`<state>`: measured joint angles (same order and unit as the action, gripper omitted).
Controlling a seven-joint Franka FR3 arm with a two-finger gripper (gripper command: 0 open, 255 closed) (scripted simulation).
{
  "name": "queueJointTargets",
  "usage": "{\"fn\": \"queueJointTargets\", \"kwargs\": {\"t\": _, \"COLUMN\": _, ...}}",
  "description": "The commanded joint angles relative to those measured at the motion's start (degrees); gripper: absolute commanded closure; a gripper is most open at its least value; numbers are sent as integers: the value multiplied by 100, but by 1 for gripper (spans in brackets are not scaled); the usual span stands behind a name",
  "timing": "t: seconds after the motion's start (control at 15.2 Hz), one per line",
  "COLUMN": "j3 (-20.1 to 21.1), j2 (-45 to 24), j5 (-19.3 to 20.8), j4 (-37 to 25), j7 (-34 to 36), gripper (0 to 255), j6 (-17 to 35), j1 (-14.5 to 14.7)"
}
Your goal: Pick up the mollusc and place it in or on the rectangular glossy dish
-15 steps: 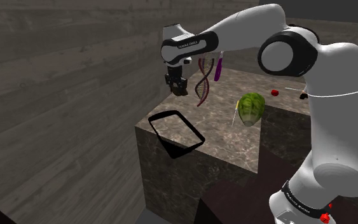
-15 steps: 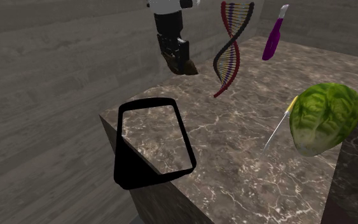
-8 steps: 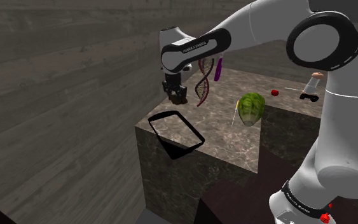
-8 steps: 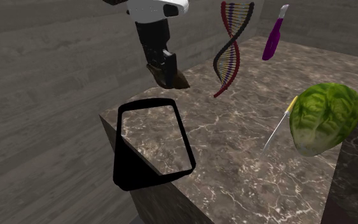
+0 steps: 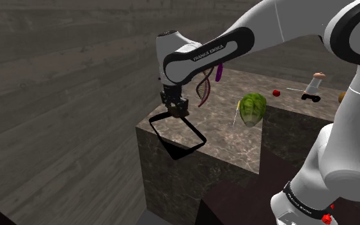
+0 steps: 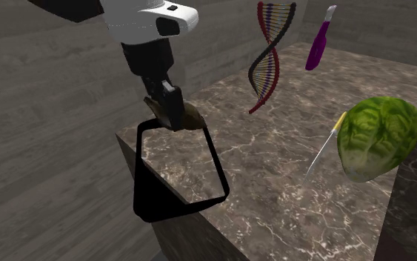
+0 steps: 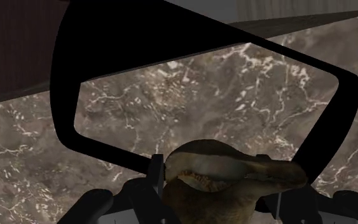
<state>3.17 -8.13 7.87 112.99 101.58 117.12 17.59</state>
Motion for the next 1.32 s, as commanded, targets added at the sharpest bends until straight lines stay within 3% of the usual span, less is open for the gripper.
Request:
{"fn": "queueJointTargets", "kwargs": {"t": 0.0, "j3": 48, "j2": 48, "j5": 3, "j4": 146, "j7": 134, "gripper": 255, "j6": 85, "j1": 63}}
{"fn": "queueJointTargets", "kwargs": {"t": 0.79, "j3": 26, "j2": -408, "j5": 111, "j4": 527, "j7": 271, "gripper": 255, "j6": 914, "j1": 65}}
{"fn": "queueJointTargets", "kwargs": {"t": 1.25, "j3": 25, "j2": -408, "j5": 111, "j4": 527, "j7": 271, "gripper": 255, "j6": 914, "j1": 65}}
